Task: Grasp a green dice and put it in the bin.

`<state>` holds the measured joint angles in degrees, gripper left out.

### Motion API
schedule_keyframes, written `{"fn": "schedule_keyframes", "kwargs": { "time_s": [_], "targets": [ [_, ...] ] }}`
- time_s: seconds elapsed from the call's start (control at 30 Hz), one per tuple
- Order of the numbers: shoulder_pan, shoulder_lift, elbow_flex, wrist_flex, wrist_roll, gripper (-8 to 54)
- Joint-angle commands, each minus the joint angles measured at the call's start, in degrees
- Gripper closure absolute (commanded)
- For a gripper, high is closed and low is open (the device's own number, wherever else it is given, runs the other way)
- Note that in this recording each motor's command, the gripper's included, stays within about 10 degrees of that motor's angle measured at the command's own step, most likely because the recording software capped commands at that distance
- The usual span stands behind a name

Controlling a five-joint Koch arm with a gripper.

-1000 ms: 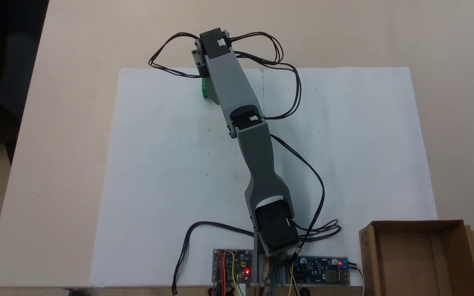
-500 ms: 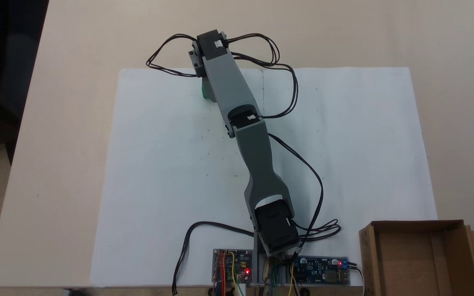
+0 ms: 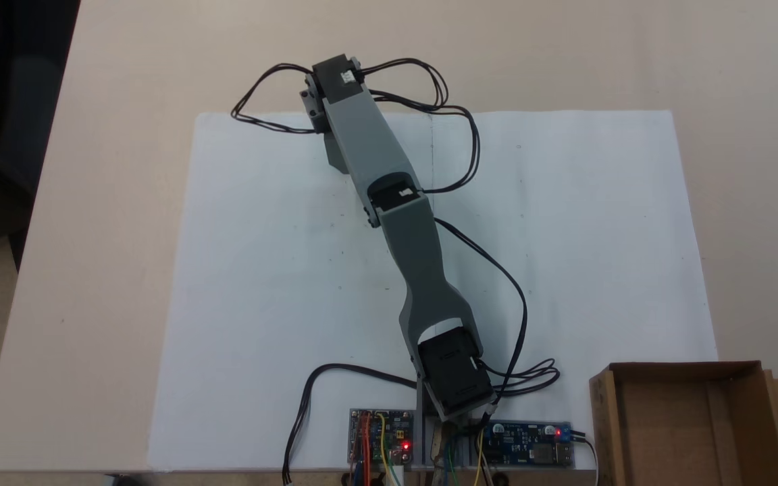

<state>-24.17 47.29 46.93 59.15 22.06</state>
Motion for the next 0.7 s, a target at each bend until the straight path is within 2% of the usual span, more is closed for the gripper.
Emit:
{"fn": "schedule_keyframes", "kwargs": {
  "time_s": [0.0,0.67],
  "targets": [
    [-1.32,1.05,-3.87,-2.72,0.26,4.0],
    [-1.58,-1.93,-3.78,-5.19,0.26,4.0]
  ]
}}
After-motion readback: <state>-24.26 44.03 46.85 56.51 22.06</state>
